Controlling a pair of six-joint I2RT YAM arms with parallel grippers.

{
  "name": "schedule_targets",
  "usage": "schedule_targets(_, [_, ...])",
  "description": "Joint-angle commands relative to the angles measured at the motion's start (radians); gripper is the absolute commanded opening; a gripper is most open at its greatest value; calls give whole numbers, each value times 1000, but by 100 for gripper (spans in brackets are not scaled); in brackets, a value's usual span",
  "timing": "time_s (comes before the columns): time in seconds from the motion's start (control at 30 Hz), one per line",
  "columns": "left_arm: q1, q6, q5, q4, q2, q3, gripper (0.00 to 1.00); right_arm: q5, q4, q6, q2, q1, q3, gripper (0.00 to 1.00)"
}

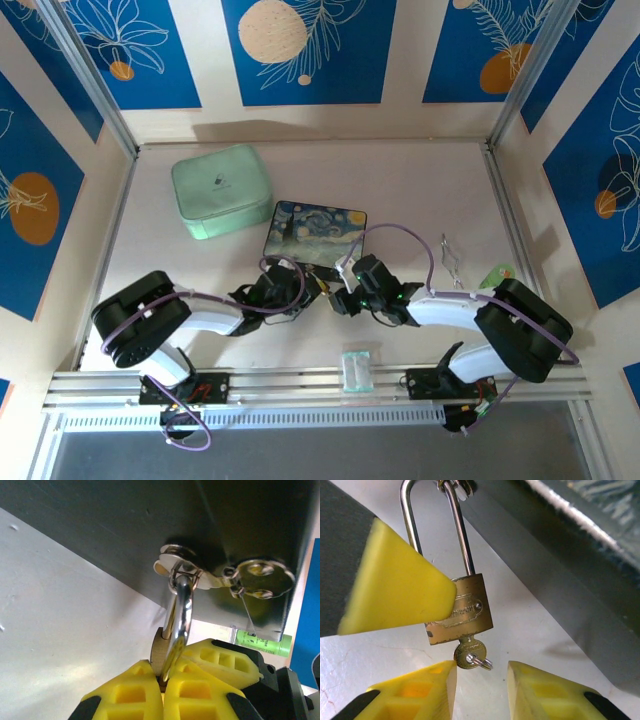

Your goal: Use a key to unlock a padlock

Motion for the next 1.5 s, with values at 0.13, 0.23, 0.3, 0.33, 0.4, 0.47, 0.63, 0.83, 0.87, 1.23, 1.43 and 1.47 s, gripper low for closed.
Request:
schedule_targets(0.13, [7, -1, 3, 24, -32, -11, 0, 18, -25, -20, 6, 16, 17, 40])
schedule_targets(0.23, [7, 1, 3, 19, -45, -10, 0, 52, -10, -29, 9, 36, 9, 39])
schedule_targets(0.3, [6, 2, 6, 10, -52, -9, 0, 79, 8, -39, 16, 49, 14, 37])
schedule_targets(0.33, [7, 4, 8, 6, -56, -9, 0, 90, 23, -44, 23, 51, 18, 35])
schedule_targets(0.4, [7, 5, 11, 4, -62, -10, 0, 109, 29, -51, 39, 51, 38, 34])
schedule_targets(0.47, [7, 16, 6, -13, -73, -13, 0, 116, 32, -56, 52, 49, 60, 32])
schedule_targets(0.63, [7, 25, -12, -53, -105, -34, 0, 59, 52, -33, 54, 20, 71, 28])
schedule_targets(0.83, [7, 18, -5, -27, -102, -51, 0, -124, 52, -27, 42, -18, 67, 8])
schedule_targets(0.87, [7, 17, -3, -24, -102, -52, 0, -149, 42, -25, 44, -30, 69, 7])
schedule_targets(1.23, [7, 20, 4, -25, -115, -56, 0, -316, 20, 60, 78, -128, 83, 10])
schedule_targets(1.43, [7, 14, 18, -7, -110, -62, 0, -284, 43, 142, 88, -152, 81, 17])
schedule_targets(1.47, [7, 12, 18, -3, -111, -65, 0, -281, 38, 158, 90, -160, 85, 19])
